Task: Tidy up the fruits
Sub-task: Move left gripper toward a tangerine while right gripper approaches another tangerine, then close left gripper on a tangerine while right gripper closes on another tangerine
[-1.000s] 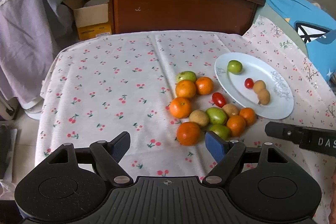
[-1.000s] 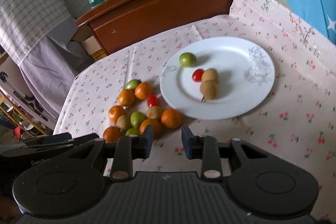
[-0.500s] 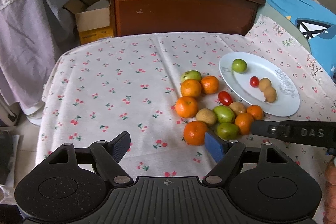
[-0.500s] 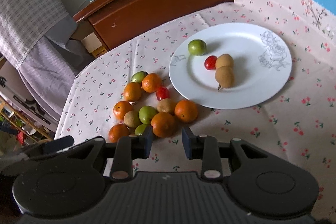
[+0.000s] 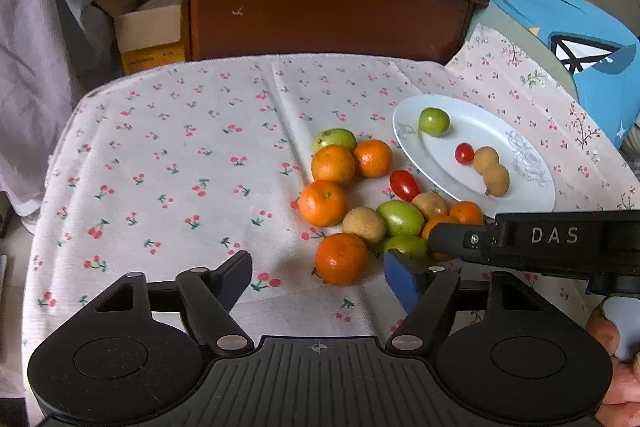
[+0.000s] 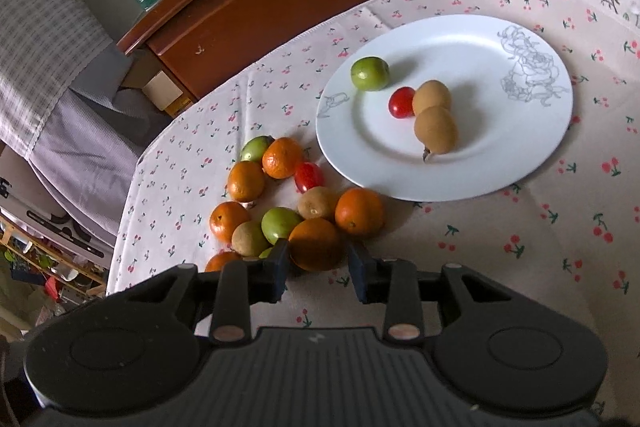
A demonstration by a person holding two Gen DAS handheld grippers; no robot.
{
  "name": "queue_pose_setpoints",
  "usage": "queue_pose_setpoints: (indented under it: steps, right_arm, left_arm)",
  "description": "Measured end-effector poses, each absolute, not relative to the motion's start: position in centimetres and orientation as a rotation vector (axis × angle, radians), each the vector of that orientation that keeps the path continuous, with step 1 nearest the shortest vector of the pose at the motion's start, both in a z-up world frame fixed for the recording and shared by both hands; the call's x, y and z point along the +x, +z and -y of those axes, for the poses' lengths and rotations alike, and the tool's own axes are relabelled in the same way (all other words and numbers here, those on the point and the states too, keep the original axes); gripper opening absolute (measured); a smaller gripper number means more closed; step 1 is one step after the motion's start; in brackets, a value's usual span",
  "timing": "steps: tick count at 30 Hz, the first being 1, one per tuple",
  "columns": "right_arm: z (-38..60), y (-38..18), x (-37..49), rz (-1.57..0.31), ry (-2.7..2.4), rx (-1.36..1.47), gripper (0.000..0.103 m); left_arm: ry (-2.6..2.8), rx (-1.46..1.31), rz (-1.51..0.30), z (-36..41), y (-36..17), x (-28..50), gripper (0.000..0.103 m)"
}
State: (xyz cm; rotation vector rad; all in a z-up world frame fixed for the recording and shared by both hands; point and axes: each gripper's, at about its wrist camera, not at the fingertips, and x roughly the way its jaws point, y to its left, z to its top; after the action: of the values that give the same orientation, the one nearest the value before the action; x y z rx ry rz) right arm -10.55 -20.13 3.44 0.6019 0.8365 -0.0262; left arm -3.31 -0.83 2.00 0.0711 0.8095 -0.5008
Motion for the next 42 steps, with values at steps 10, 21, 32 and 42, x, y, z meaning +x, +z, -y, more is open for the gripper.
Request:
queue_pose_setpoints:
  steps: [10,21,32,42]
  right_arm:
    - [19.8,3.3,-10.2,-0.831,-0.020,0.577,0.030]
    - [19.8,3.6,-10.7,-0.836,-0.016,0.559,0.029]
    - [19.4,4.8,-12.2,-0.829,-0.011,0.507,0.029]
    - [18.1,5.4,-14.3,-0.826,-0.008,0.431,0.029]
  left_arm:
    - [-0.533,0.088,-0.806,1.6,1.0,-3.1,0.045]
    - [-0.553,0.102,-0.786,1.7,1.5,-3.8,0.028]
    - [-0.535,0.053,-0.788,0.5,2.7,-4.5,0.028]
    - [-0.516,0.048,-0.782,-0.1,3.0,-5.9,0.028]
